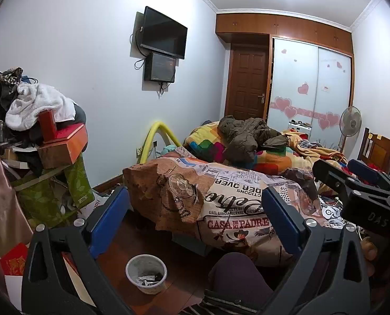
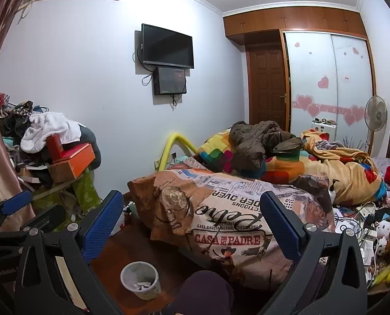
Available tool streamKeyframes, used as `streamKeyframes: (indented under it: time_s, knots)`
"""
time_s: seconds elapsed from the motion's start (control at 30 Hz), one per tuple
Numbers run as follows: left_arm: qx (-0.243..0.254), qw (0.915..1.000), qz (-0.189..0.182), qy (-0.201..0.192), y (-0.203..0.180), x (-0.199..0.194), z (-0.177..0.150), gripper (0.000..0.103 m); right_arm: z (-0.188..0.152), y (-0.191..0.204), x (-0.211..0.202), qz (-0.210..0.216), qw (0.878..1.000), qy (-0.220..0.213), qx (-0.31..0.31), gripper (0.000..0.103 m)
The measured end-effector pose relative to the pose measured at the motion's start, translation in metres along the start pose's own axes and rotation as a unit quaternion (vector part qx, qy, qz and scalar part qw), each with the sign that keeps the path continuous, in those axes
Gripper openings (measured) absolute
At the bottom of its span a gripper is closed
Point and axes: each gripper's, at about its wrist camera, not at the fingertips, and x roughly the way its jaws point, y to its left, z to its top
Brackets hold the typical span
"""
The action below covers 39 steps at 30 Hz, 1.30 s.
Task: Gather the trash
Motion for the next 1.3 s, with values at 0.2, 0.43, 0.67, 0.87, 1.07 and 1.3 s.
streamKeyframes:
  time_s: [0.2,0.43,0.67,0.87,1.07,1.3]
  knots:
    - [0.002,1.0,0.0,0.003,-0.0001,0.0005,0.0002,0.102,0.0017,-0.0001,0.001,0.001,1.0,0.001,-0.001,0.103]
    - [0.005,1.0,0.0,0.004,-0.0024,0.0031,-0.0003,0.102,0.0049,-0.0029,0.0015,-0.003,1.0,0.004,0.002,0.103]
    - [0.005,1.0,-0.003,0.004,-0.003,0.0042,-0.0004,0.102,0.005,-0.0037,0.0017,-0.005,1.0,0.003,0.0,0.103]
    - [0.005,1.0,-0.004,0.002,-0.002,0.0045,-0.0005,0.102,0.0057,-0.0045,0.0022,-0.009,1.0,0.003,0.0,0.103]
    - [0.003,1.0,-0.003,-0.002,-0.0015,0.0035,-0.0001,0.102,0.0053,-0.0048,0.0016,-0.011,1.0,0.003,0.002,0.103]
    - [-0.001,1.0,-0.004,-0.004,-0.0018,0.0035,0.0014,0.102,0.0049,-0.0051,0.0018,-0.011,1.0,0.003,0.002,0.103]
